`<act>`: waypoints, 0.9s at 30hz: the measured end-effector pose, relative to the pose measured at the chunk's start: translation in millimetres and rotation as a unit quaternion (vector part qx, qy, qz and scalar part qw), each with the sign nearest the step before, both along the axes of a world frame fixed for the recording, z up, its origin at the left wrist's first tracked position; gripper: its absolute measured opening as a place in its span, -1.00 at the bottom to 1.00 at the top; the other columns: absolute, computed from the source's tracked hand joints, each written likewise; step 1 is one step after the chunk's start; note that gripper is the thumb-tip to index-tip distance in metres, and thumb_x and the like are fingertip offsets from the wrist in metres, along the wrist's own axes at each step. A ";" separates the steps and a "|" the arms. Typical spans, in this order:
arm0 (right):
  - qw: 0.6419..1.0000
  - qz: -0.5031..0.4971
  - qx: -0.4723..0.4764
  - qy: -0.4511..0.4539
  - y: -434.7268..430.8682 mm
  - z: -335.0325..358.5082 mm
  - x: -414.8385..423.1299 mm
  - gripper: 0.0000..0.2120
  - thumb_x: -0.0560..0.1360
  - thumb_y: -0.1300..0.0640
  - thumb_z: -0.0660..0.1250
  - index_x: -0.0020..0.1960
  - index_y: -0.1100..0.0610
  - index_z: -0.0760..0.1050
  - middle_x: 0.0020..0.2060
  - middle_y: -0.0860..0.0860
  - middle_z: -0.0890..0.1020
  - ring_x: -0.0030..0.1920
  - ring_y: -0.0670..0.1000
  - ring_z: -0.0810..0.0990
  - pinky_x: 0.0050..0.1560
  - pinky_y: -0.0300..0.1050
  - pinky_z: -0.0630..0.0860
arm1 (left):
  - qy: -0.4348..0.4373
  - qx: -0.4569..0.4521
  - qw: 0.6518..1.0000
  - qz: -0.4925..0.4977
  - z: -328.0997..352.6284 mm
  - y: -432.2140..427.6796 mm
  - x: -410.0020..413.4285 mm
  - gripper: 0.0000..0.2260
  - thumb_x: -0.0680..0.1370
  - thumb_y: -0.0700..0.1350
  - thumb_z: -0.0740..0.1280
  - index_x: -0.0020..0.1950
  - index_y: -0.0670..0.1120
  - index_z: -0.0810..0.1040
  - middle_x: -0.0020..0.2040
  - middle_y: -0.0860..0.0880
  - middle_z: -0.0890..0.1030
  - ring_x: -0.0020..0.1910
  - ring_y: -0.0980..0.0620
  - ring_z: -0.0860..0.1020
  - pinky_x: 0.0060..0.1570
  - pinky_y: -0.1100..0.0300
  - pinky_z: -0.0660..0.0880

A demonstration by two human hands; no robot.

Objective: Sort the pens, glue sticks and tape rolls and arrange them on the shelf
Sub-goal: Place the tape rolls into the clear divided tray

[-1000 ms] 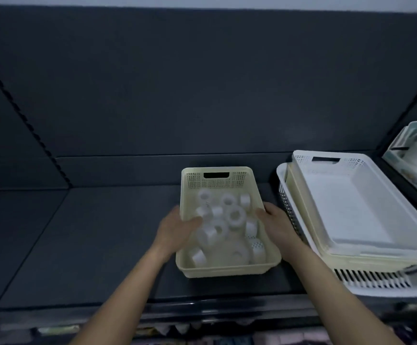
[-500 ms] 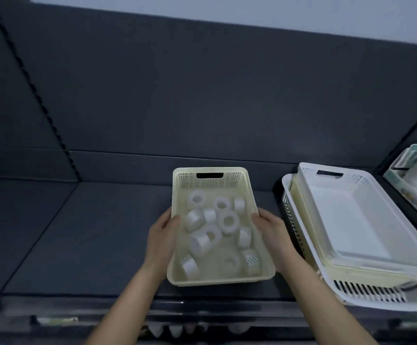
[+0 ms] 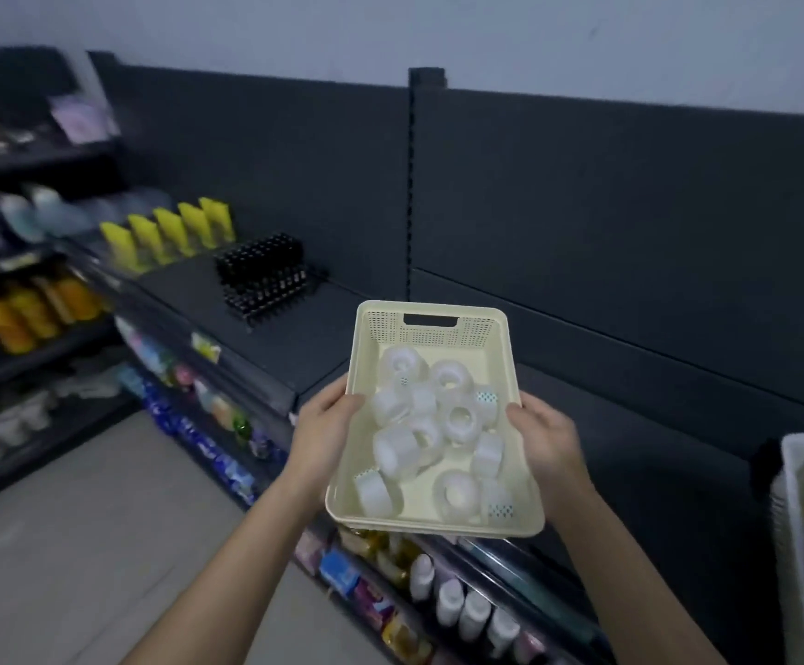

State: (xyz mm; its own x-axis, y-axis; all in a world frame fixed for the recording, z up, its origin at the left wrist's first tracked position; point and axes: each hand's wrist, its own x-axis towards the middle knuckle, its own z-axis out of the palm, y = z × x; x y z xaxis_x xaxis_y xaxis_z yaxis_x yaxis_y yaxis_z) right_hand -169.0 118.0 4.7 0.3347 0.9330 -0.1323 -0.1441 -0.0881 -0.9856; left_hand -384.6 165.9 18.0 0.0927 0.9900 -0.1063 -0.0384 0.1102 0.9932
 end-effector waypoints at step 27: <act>0.968 0.249 -0.019 0.026 218.3 8.1 -472.5 -0.86 0.45 0.25 0.25 -0.14 0.24 0.59 -0.28 0.12 0.63 -0.30 0.03 0.57 -0.34 -0.12 0.49 | -0.012 0.001 0.971 0.240 13.3 114.1 -465.5 -0.67 0.54 -0.24 0.23 -0.08 0.14 0.70 -0.10 0.02 0.71 -0.17 0.05 0.68 -0.35 0.31 0.55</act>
